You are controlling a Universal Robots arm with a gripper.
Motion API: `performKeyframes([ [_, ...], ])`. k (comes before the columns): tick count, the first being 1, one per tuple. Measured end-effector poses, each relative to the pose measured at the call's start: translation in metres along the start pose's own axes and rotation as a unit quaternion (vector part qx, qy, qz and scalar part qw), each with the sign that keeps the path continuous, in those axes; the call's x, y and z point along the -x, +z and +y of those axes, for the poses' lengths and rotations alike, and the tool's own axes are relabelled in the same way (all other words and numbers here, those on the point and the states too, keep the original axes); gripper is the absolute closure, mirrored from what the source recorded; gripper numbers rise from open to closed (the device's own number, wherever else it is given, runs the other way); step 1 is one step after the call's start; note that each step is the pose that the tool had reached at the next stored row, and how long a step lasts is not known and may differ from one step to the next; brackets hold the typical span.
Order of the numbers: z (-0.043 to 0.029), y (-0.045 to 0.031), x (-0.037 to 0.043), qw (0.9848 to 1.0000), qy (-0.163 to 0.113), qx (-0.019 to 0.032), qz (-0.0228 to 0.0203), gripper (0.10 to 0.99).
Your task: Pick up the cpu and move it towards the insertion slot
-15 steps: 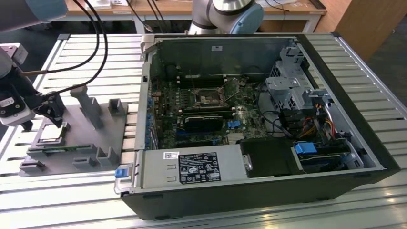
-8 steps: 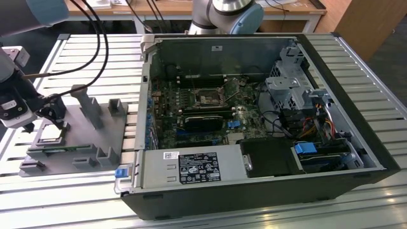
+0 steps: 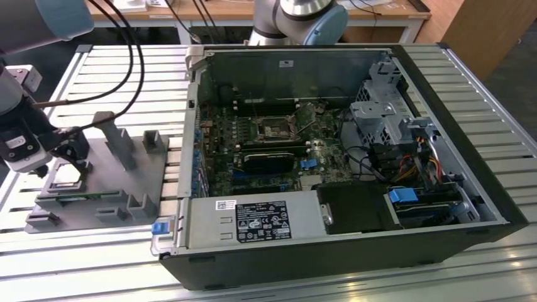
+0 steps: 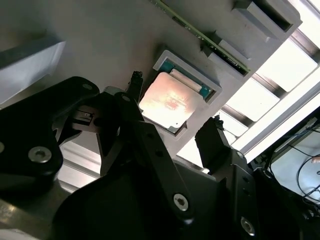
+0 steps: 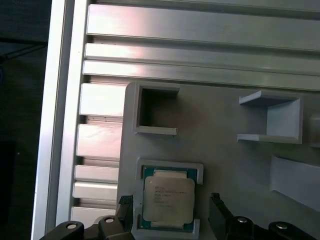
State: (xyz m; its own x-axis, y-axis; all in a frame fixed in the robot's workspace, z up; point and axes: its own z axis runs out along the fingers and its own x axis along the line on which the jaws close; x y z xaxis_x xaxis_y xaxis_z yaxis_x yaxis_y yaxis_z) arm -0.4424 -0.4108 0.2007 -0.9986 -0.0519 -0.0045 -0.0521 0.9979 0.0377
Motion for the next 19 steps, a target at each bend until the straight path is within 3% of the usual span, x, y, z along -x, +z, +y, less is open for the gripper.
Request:
performKeyframes([
  [11, -0.0003, 0.0101, -0.0001, 1.0, 0.0, -0.0001, -0.0005, 0.38],
  [19, 0.001, 0.0127, 0.0, 1.0, 0.0, -0.0001, -0.0005, 0.38],
])
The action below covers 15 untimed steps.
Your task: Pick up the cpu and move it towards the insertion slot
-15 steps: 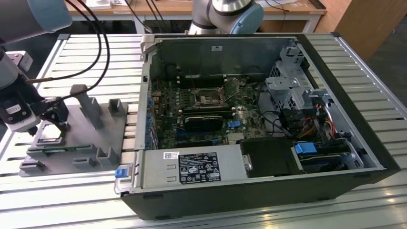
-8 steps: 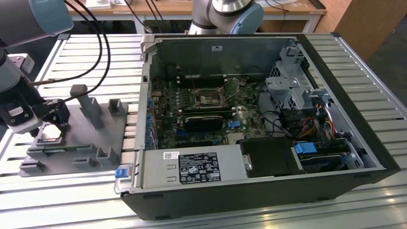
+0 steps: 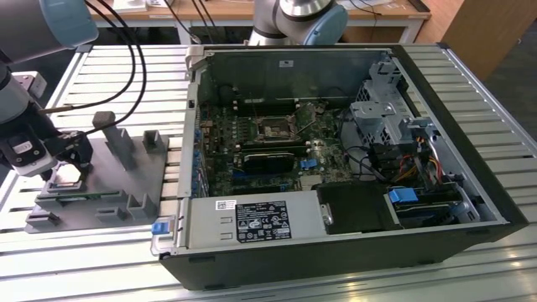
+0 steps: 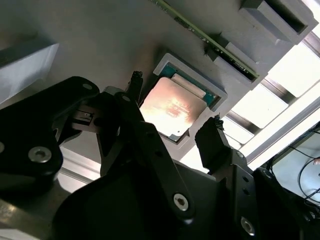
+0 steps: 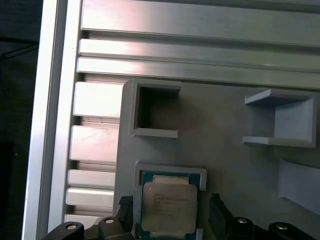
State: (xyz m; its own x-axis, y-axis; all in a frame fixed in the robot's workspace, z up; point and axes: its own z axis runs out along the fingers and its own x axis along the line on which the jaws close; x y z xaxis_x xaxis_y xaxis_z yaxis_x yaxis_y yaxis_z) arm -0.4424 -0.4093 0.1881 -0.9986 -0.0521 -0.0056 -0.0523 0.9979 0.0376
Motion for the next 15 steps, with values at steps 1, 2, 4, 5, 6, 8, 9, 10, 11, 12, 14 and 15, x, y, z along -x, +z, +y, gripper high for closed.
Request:
performKeyframes([
  [1, 0.0003, 0.0003, 0.0, 1.0, 0.0, 0.0, 0.0, 0.38],
  [2, 0.0005, 0.0006, 0.0, 1.0, 0.0, 0.0, 0.0001, 0.396],
  [4, 0.0006, 0.0012, 0.0, 1.0, 0.0, -0.0001, 0.0001, 0.463],
  [5, 0.0006, 0.0013, 0.0, 1.0, 0.0, -0.0001, 0.0001, 0.463],
  [6, 0.0007, 0.0015, 0.0, 1.0, 0.0, 0.0, 0.0001, 0.463],
  [8, 0.0007, 0.0018, 0.0, 1.0, 0.0, 0.0, 0.0001, 0.463],
  [9, 0.0007, 0.0019, 0.0, 1.0, 0.0, 0.0, 0.0001, 0.463],
  [10, 0.0007, 0.002, 0.0, 1.0, 0.0, 0.0, 0.0001, 0.463],
  [11, 0.0007, 0.0021, 0.0, 1.0, 0.0, 0.0, 0.0001, 0.478],
  [12, 0.0007, 0.0021, 0.0, 1.0, 0.0, 0.0, 0.0001, 0.478],
  [14, 0.0007, 0.0022, 0.0, 1.0, 0.0, 0.0, 0.0001, 0.478],
  [15, 0.0007, 0.0022, 0.0, 1.0, 0.0, 0.0, 0.0002, 0.549],
])
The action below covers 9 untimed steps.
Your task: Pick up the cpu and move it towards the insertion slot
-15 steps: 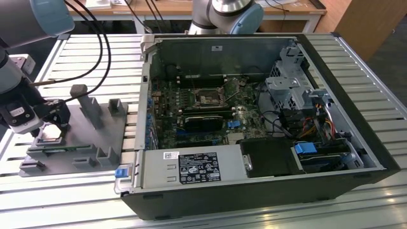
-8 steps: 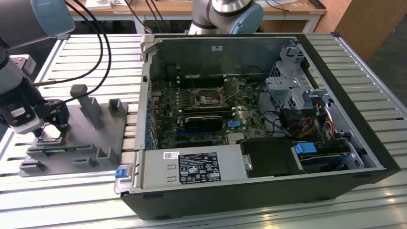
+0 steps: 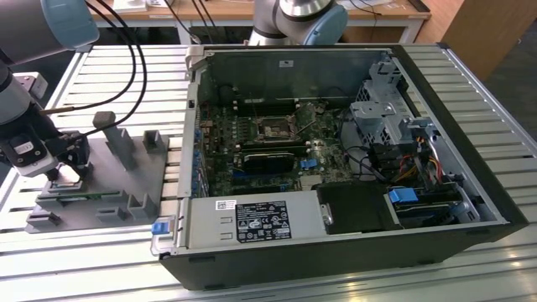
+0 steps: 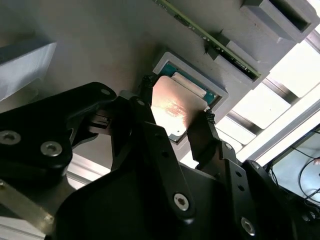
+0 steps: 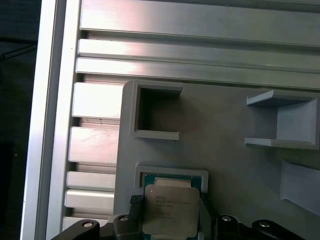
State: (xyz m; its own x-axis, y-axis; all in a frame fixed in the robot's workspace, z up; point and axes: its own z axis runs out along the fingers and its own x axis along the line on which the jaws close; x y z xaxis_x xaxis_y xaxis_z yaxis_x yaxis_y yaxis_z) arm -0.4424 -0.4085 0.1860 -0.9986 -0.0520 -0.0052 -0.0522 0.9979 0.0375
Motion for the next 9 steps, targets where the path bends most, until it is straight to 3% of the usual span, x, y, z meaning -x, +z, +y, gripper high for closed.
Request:
performKeyframes([
  [9, 0.0, 0.0003, 0.0001, 1.0, 0.0, 0.0001, -0.0003, 0.541],
])
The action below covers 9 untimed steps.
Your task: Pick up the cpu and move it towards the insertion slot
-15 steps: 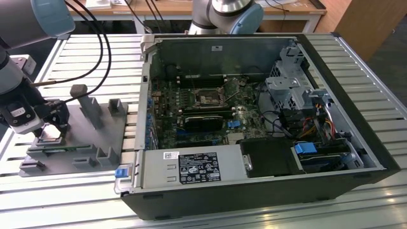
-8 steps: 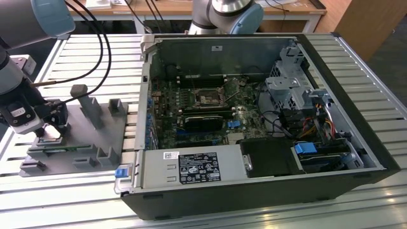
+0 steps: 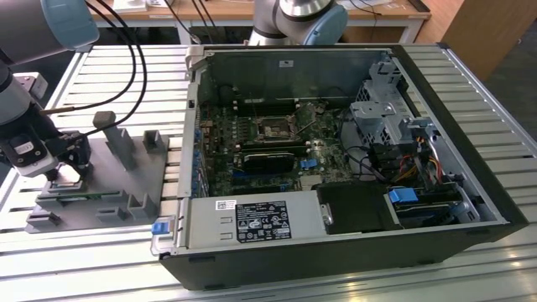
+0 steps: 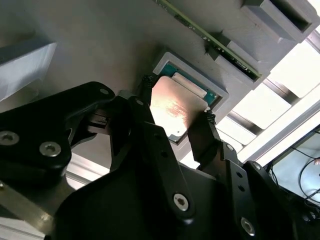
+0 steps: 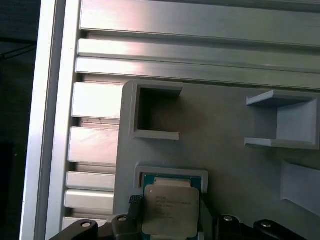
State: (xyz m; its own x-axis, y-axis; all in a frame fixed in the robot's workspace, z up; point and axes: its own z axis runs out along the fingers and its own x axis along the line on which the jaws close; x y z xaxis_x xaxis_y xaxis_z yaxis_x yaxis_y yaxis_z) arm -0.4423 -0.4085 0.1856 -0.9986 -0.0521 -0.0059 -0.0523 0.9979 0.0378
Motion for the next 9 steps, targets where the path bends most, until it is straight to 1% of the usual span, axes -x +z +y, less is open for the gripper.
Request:
performKeyframes([
  [1, 0.0, 0.0, 0.0, 1.0, 0.0, 0.0, 0.0, 0.541],
  [2, 0.0, 0.0, 0.0, 1.0, 0.0, 0.0, 0.0001, 0.486],
  [3, 0.0, -0.0001, 0.0, 1.0, 0.0, 0.0, 0.0001, 0.486],
  [4, 0.0, -0.0002, -0.0001, 1.0, 0.0, -0.0001, 0.0002, 0.42],
  [9, -0.0001, 0.0029, 0.0, 1.0, 0.0, -0.0001, 0.0002, 0.42],
])
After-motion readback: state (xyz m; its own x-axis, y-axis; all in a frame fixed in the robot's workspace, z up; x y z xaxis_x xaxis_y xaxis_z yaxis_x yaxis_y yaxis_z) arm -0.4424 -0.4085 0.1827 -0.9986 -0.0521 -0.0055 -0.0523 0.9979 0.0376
